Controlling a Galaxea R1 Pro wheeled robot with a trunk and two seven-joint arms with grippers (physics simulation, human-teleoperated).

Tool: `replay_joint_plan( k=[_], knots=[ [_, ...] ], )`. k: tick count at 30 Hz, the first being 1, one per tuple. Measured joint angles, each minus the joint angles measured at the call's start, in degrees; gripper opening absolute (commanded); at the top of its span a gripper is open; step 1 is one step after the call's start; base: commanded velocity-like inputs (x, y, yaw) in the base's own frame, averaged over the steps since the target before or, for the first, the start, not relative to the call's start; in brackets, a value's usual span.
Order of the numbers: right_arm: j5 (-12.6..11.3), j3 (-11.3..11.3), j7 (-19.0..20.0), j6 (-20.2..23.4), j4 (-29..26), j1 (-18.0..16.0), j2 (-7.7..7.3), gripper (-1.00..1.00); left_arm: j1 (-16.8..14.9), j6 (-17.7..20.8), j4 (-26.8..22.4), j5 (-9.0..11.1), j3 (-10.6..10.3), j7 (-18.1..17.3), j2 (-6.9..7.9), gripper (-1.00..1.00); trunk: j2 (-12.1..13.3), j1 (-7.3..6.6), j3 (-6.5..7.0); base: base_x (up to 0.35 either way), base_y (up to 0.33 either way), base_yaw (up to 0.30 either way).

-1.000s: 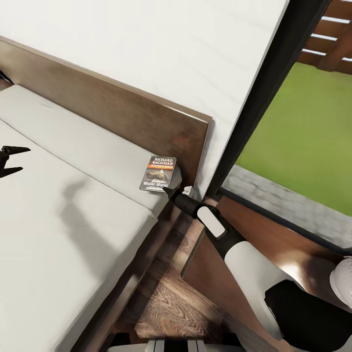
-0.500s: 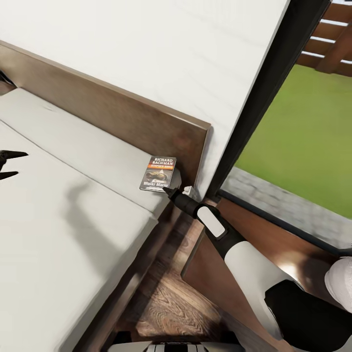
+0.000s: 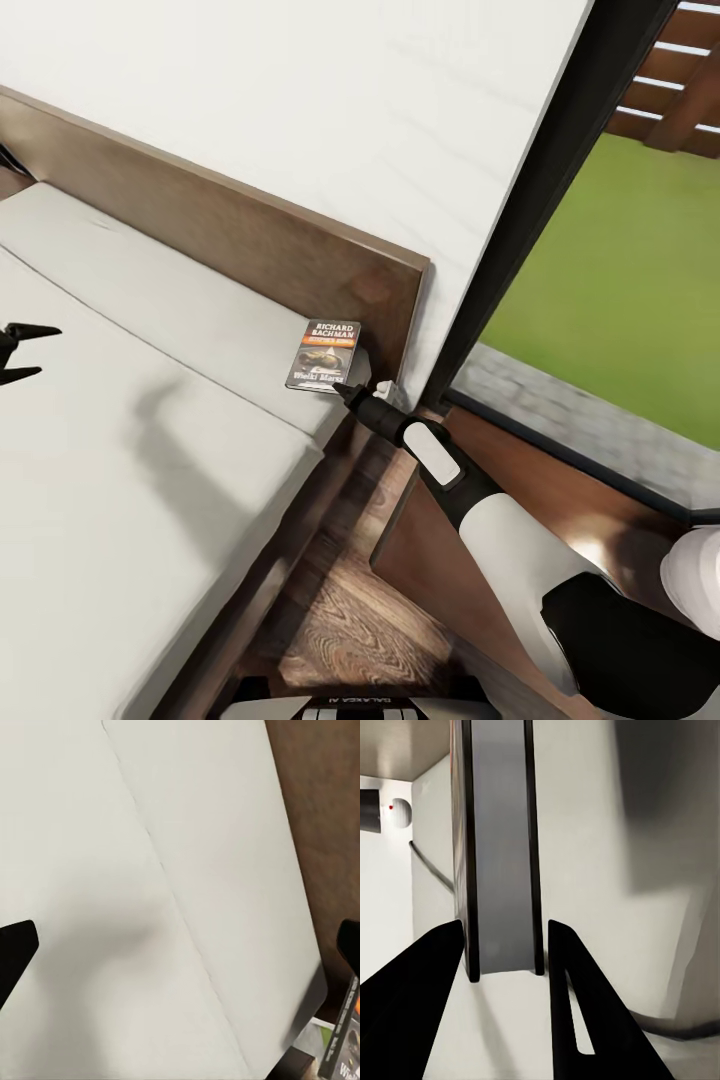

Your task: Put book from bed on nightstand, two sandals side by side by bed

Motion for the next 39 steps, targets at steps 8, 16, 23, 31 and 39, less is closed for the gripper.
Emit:
replay_joint_plan(
  k=[8,16,23,31,39],
  knots=[
    [0.1,0.0,-0.1,-0.1,0.1,0.0,0.0,-1.0,0.0,-0.1,0.5,-0.1,0.0,0.0,0.06,1.0,0.0,0.0,0.0,0.0,0.0,0.0],
    [0.2,0.0,-0.1,-0.3,0.1,0.0,0.0,-1.0,0.0,-0.1,0.6,-0.5,-0.1,0.0,0.06,1.0,0.0,0.0,0.0,0.0,0.0,0.0],
    [0.3,0.1,-0.2,0.0,0.1,0.0,0.0,-1.0,0.0,0.0,0.6,-0.7,-0.1,-0.1,0.02,1.0,0.0,0.0,0.0,0.0,0.0,0.0],
    [0.3,0.1,-0.2,0.1,0.1,0.0,0.0,-1.0,0.0,0.0,0.6,-0.7,-0.2,-0.2,-0.04,1.0,0.0,0.0,0.0,0.0,0.0,0.0],
    [0.3,0.2,-0.5,0.1,0.1,0.0,0.0,-1.0,0.1,0.1,0.6,-0.7,-0.2,-0.2,-0.1,1.0,0.0,0.0,0.13,0.0,0.0,0.0]
  ],
)
